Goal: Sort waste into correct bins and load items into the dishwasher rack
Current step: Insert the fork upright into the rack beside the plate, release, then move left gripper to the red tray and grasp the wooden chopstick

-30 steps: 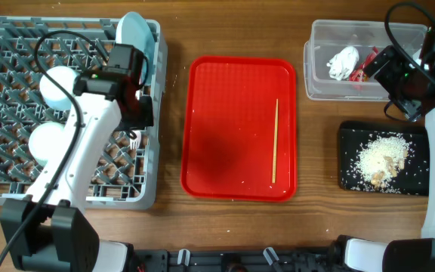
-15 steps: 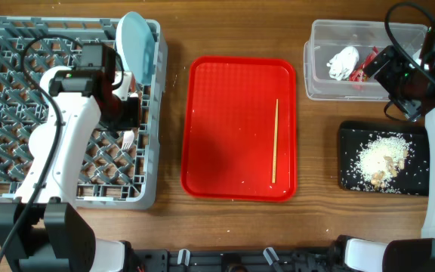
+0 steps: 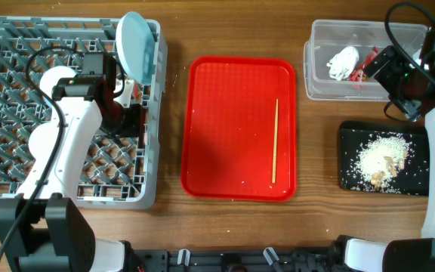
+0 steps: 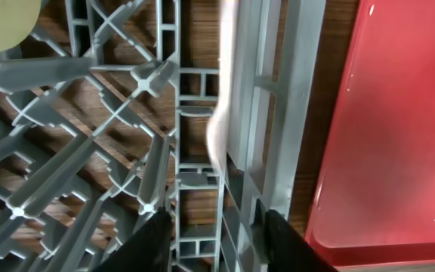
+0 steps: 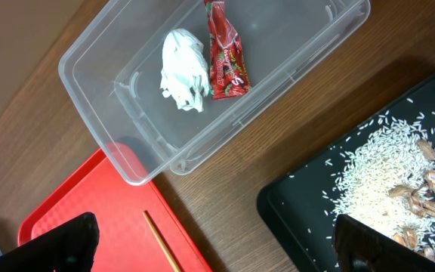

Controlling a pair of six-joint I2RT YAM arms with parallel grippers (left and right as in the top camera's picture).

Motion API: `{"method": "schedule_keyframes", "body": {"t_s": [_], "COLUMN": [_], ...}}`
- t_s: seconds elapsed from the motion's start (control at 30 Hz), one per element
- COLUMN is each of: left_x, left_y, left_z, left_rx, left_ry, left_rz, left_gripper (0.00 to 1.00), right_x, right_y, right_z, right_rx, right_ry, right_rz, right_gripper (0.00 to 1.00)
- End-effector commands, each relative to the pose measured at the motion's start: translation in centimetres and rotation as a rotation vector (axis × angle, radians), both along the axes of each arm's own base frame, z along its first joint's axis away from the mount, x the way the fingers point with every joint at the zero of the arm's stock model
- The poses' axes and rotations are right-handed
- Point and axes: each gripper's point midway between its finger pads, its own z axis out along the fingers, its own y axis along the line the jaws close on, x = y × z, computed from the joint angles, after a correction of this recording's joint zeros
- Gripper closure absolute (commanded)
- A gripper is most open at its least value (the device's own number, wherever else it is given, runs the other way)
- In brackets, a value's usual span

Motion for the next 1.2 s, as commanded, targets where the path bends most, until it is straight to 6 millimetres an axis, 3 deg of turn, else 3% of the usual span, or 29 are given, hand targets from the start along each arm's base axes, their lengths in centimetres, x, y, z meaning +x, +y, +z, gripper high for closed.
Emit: {"method": "schedule_keyframes", "body": {"t_s": [0.0, 0.13, 0.2, 0.33, 0.43, 0.57, 0.7, 0.9, 1.0, 1.07, 1.17], "left_x": [0.2, 0.5, 0.9, 1.3, 0.9, 0.3, 0.3, 0.6, -0.1, -0.8, -1.5], "left_y": [0.0, -0.2, -1.1, -4.9, -7.8, -11.1, -16.3, -20.4, -23.3, -26.0, -28.4], "left_z": [0.4, 2.6, 5.5, 9.9, 11.1, 11.2, 11.0, 9.5, 8.1, 6.3, 3.2], "left_rx": [-0.008, -0.024, -0.072, -0.302, -0.431, -0.448, -0.395, -0.200, -0.169, -0.165, -0.137], "left_ry": [-0.013, -0.020, -0.044, -0.087, -0.074, -0.051, -0.073, -0.195, -0.212, -0.196, -0.154], "left_rz": [0.022, 0.027, 0.020, -0.020, -0.044, -0.064, -0.028, 0.144, 0.134, 0.074, 0.067], "left_gripper": [0.62, 0.63, 0.63, 0.59, 0.51, 0.51, 0.50, 0.50, 0.50, 0.50, 0.50], "right_x": [-0.1, -0.1, -0.1, -0.1, -0.1, -0.1, -0.1, -0.1, -0.1, -0.1, -0.1], "right_y": [-0.4, -0.4, -0.4, -0.4, -0.4, -0.4, -0.4, -0.4, -0.4, -0.4, -0.4], "right_z": [0.7, 0.7, 0.7, 0.7, 0.7, 0.7, 0.7, 0.7, 0.7, 0.7, 0.7], "right_rx": [-0.031, -0.031, -0.031, -0.031, -0.031, -0.031, -0.031, -0.031, -0.031, -0.031, -0.031], "right_ry": [-0.013, -0.013, -0.013, -0.013, -0.013, -0.013, -0.013, -0.013, -0.013, -0.013, -0.013], "right_rz": [0.004, 0.005, 0.005, 0.004, 0.004, 0.005, 0.004, 0.004, 0.004, 0.004, 0.005], "right_gripper": [0.00, 0.00, 0.00, 0.00, 0.00, 0.00, 0.00, 0.00, 0.00, 0.00, 0.00]}}
